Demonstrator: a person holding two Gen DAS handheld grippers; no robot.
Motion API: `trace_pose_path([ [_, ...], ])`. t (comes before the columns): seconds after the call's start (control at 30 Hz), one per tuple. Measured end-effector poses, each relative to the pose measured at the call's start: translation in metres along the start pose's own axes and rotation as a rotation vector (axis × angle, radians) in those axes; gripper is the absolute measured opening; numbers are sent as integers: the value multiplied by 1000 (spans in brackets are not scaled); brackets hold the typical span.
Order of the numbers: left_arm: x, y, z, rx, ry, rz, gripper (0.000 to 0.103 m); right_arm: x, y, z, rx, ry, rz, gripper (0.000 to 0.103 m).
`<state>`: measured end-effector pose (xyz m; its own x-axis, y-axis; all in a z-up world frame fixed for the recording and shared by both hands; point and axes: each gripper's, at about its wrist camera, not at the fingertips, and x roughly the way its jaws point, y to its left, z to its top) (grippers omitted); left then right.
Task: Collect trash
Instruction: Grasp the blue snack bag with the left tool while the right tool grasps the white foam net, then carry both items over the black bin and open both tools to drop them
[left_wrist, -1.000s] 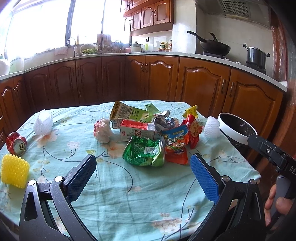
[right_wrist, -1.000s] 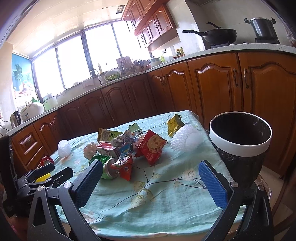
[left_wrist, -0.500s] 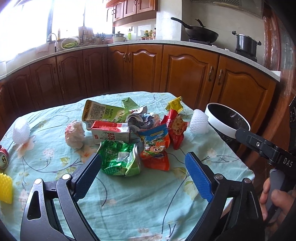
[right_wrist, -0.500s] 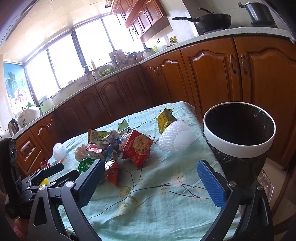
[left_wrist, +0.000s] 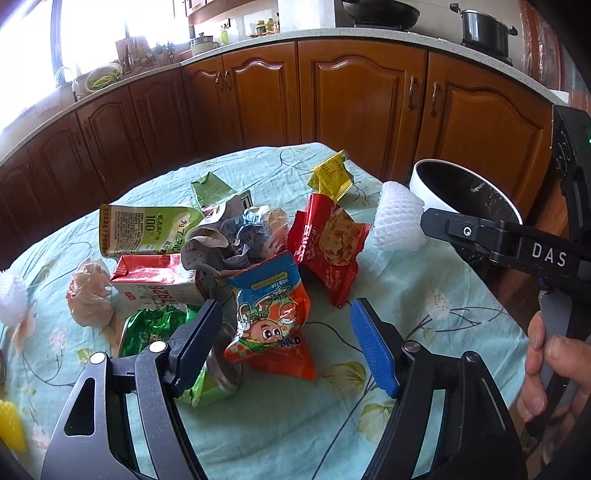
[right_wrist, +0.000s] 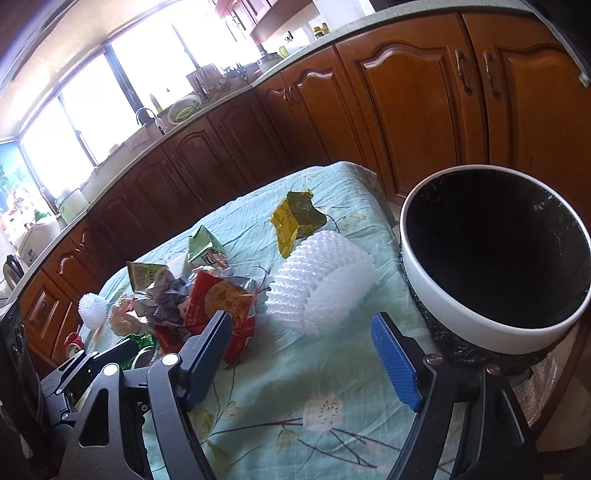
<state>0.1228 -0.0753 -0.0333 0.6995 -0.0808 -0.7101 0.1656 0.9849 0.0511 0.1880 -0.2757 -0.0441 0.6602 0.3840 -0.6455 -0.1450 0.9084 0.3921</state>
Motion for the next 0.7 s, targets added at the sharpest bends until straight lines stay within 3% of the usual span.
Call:
trace_pose_path([
  [0.13,15,3,2,-9,46,-10,50,20,-13,6,50,38,22,59],
  [0.2,21,5,1,-15,68,-26,33,26,-15,7,54,48,40,39],
  [0.23,23,6,0,-20,74,-44,29,28,-15,7,53,52,50,32],
  [0.27,23,6,0,-26,78,-58,24,28,-16,7,49,53,56,16],
  [0.3,23,5,-1,-26,76,-63,20,27,-15,6,43,49,63,8],
  [0.4,15,3,0,-17,50,-72,10,17,-9,4,15,25,85,5],
  [0.7,-22,16,5,-73,-19,-199,6,-25,-2,1,-15,-43,117,4],
])
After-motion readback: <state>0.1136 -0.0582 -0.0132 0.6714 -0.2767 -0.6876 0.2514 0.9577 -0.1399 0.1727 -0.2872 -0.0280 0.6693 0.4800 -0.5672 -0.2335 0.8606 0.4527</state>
